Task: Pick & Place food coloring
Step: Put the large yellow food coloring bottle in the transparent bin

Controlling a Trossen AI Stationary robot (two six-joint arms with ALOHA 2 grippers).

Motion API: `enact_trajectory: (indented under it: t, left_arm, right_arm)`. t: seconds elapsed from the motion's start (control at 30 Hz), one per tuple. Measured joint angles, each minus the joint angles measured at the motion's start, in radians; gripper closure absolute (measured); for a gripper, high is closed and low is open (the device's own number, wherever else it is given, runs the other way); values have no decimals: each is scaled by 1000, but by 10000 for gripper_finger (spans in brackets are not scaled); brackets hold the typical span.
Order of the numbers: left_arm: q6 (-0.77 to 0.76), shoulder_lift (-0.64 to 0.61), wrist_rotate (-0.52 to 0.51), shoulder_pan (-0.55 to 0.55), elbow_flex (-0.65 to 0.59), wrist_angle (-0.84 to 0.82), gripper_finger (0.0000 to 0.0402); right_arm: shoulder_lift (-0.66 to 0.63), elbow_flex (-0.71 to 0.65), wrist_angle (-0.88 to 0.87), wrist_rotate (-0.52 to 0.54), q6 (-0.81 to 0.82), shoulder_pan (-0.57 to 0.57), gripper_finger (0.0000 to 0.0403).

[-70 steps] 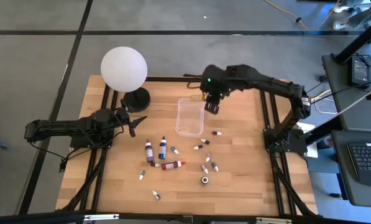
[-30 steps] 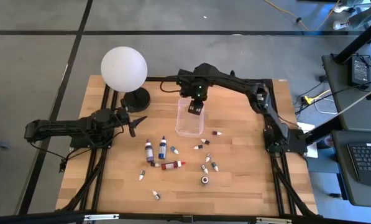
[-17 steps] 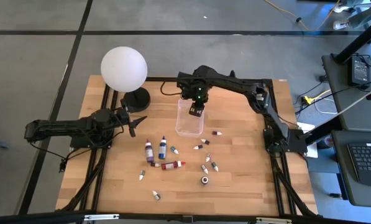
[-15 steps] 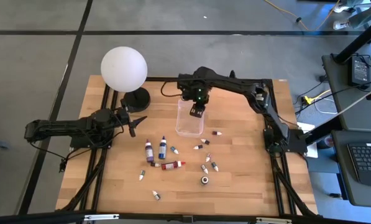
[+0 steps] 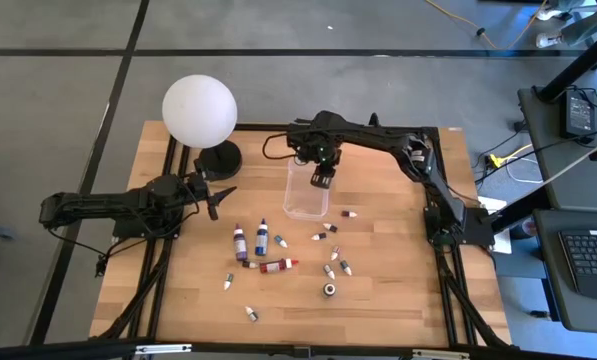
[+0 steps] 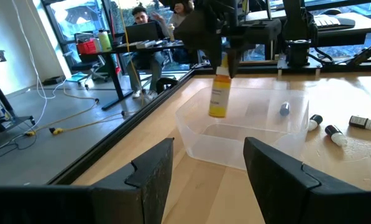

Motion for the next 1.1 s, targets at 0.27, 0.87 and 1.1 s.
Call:
enact_trajectory:
  t: [0.27, 0.87, 1.1]
  left_arm:
    - [0, 0, 0, 0, 0, 0, 207]
    - [0, 0, 0, 0, 0, 0, 208]
    - [0, 0, 0, 0, 0, 0, 208]
  right_arm:
    - [0, 0, 0, 85, -84, 0, 272]
    - [6, 0, 0, 87, -187, 3, 271]
    - [6, -17, 9, 87, -193, 5, 271]
